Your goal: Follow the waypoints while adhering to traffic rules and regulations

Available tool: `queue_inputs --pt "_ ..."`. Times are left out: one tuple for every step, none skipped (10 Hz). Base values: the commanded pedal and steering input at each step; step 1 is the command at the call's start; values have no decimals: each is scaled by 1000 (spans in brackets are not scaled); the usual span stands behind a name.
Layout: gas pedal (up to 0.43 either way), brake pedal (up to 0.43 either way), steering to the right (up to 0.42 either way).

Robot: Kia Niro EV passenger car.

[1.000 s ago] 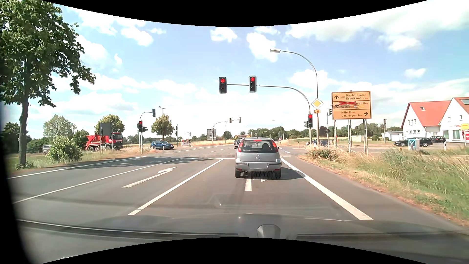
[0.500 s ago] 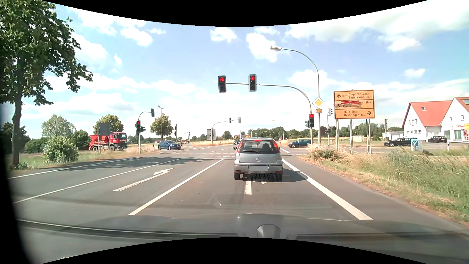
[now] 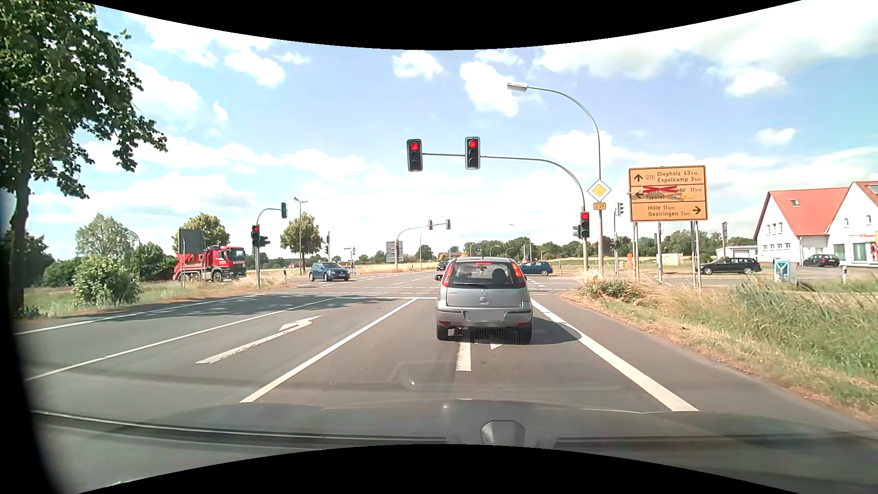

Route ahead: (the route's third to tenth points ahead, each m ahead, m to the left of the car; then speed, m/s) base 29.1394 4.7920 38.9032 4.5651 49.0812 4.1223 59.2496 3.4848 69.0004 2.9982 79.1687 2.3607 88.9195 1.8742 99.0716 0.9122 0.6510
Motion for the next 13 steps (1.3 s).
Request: queue_inputs --pt "0 6 8" --pt "0 6 8" --pt "0 6 8" --pt "0 6 8" --pt "0 6 8" --pt "0 6 8" --pt "0 6 8" --pt "0 6 8" --pt "0 6 8" --pt "0 6 8" --pt "0 6 8" --pt "0 6 7" --pt "0 6 8"
